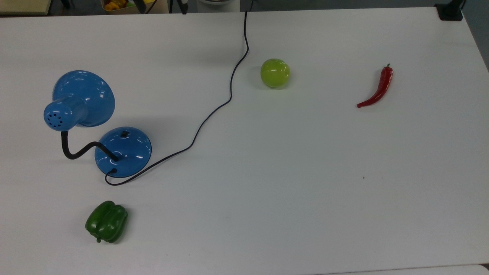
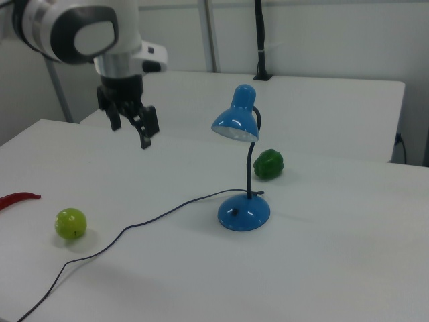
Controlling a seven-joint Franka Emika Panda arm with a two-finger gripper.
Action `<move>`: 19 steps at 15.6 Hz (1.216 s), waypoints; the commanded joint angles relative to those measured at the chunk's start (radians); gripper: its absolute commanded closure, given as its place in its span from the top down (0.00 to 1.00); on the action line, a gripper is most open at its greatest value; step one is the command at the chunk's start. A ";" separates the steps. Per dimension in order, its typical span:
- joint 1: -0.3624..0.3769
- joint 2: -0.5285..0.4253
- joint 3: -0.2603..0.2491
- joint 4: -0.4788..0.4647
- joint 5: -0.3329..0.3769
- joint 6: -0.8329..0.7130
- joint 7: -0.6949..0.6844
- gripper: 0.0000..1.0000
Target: Turn off lamp
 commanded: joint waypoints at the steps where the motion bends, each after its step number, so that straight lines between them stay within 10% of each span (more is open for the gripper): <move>1: 0.002 0.010 0.050 0.069 0.011 -0.026 0.230 1.00; 6: 0.046 -0.012 0.123 0.059 -0.126 -0.031 0.289 1.00; 13: 0.080 -0.021 0.113 0.025 -0.152 -0.040 -0.100 1.00; 19: 0.081 -0.015 0.113 0.026 -0.152 -0.028 -0.110 1.00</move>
